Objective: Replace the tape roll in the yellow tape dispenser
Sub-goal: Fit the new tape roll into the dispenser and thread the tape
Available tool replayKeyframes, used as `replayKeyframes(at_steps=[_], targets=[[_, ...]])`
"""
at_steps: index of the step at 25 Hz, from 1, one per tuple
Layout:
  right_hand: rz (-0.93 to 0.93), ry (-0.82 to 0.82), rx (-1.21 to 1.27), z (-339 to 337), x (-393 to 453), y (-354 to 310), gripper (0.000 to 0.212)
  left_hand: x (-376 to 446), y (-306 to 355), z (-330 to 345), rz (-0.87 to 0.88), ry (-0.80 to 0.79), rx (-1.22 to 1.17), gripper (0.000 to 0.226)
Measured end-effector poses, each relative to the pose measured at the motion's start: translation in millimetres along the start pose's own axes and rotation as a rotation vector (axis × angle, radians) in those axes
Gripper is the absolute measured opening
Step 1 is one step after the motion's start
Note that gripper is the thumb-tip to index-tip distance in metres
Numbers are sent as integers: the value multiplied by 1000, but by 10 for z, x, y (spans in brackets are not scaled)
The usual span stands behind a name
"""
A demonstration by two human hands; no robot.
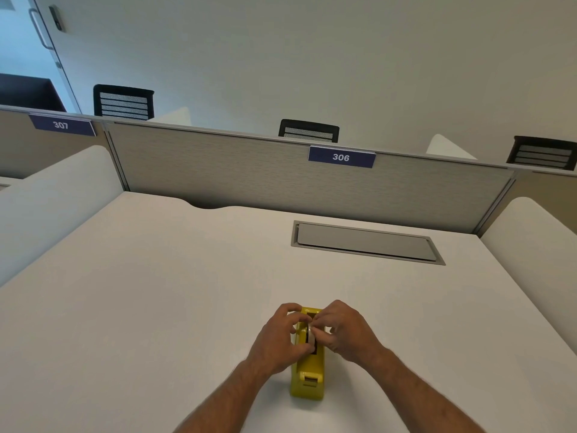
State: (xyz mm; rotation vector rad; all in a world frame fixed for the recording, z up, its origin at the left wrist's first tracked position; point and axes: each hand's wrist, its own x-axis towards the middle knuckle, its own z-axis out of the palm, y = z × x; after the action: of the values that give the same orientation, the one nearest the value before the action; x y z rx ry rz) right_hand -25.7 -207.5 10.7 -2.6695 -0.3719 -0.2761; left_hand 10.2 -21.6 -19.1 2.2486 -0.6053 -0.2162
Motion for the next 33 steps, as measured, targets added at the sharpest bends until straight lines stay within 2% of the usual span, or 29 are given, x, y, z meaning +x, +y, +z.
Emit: replayKeyframes(at_steps=[4, 9, 17, 25, 33], targets=[[19, -25, 22, -25, 17, -2, 19, -5, 7, -6, 4, 3, -4, 53], [8, -88, -26, -21, 3, -21, 42, -3, 30, -28, 3, 1, -2, 55], [20, -48, 24, -4, 13, -27, 25, -5, 38, -28, -17, -1, 1, 53], [35, -63, 41, -19, 26, -21, 28, 14, 30, -15, -26, -9, 9, 53], [81, -82, 58, -42, 85, -7, 21, 27, 28, 0, -30, 0, 18, 52]])
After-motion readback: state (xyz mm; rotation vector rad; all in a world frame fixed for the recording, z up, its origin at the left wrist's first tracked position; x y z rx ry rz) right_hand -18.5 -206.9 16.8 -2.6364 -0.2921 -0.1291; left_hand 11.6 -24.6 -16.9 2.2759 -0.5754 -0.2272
